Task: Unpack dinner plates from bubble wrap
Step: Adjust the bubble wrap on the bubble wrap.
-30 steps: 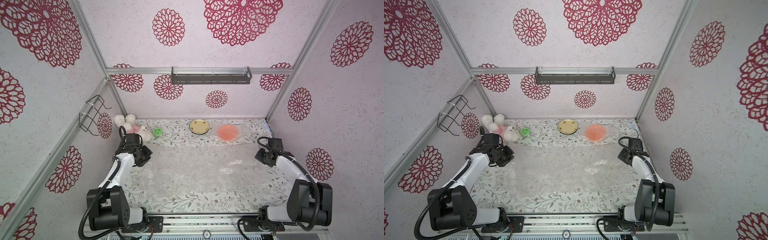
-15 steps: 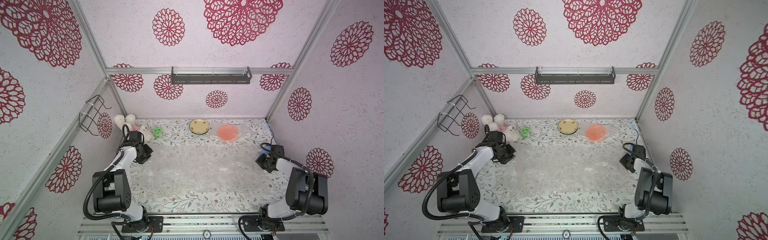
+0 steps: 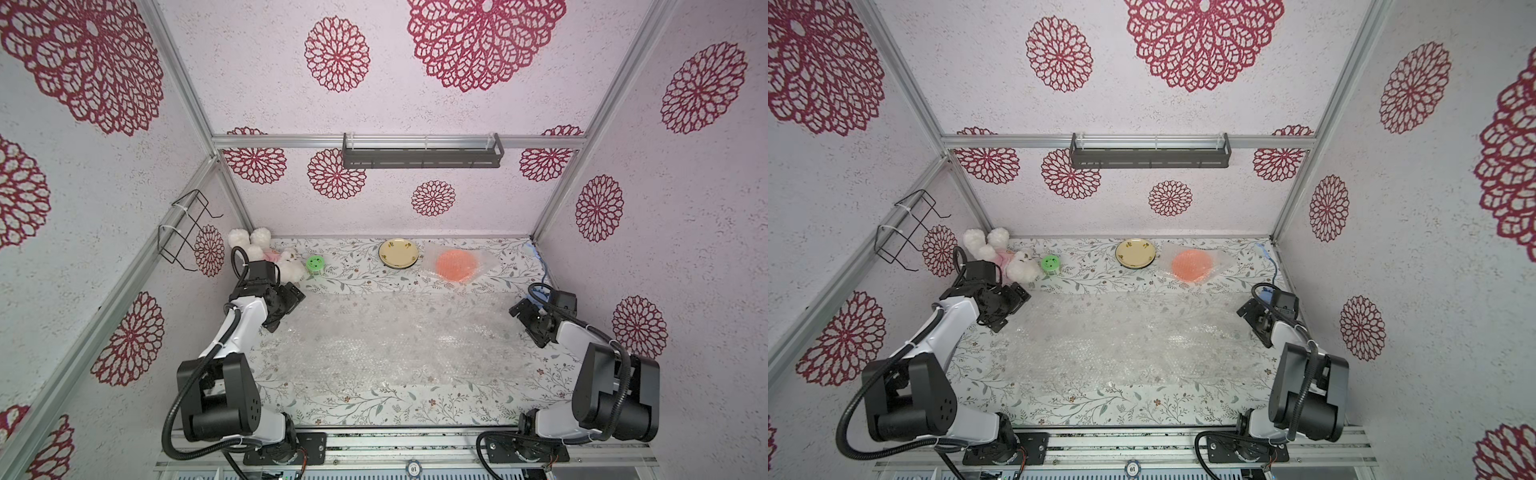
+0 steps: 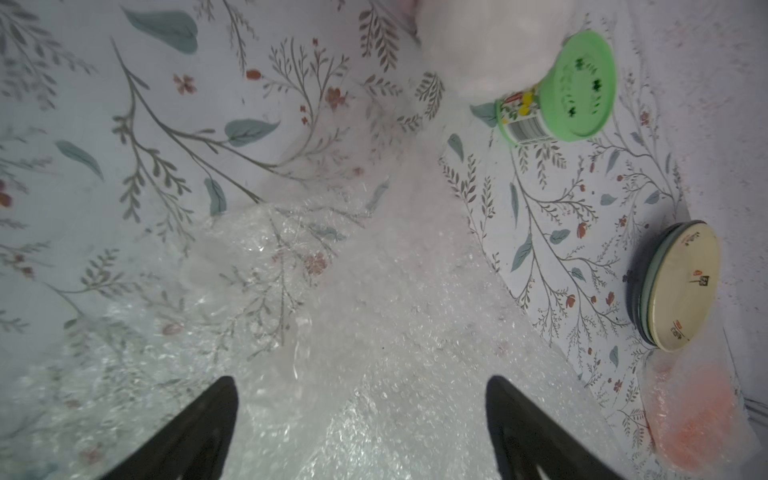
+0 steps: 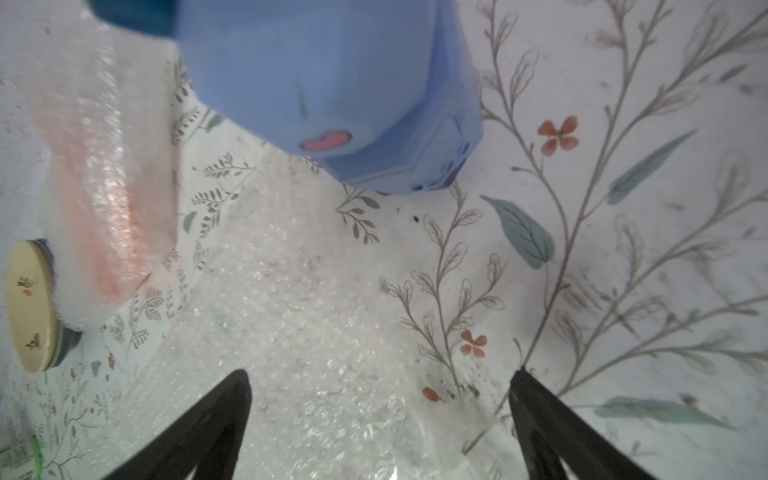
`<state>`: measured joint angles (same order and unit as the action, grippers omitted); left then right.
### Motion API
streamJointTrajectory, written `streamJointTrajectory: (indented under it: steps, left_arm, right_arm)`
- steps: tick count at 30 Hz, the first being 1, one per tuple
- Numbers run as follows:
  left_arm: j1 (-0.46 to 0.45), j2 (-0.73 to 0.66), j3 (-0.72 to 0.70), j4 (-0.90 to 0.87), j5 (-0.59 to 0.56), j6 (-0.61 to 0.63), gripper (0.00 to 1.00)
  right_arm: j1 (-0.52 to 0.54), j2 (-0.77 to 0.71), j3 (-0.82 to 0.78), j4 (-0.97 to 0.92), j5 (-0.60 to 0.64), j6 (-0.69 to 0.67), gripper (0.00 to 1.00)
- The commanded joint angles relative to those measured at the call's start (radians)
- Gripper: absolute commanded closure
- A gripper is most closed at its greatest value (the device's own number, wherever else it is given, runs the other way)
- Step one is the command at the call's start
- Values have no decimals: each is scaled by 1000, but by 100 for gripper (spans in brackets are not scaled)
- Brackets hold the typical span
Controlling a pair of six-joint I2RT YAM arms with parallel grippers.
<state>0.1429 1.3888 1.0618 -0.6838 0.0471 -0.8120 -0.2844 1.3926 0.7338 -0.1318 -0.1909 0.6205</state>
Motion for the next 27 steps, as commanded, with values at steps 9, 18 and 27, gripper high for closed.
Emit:
streamJointTrajectory:
  steps: [9, 18, 27]
  left_arm:
    - [-263, -201, -54, 82, 114, 6, 3]
    - [-352, 61, -200, 324, 239, -62, 3]
    - [-352, 158, -252, 248, 113, -19, 3]
  right_arm:
    - [318, -130, 168, -119, 34, -115, 1]
    - [514, 14, 22, 50, -111, -74, 1]
    - [496, 111, -34, 3, 1, -46, 1]
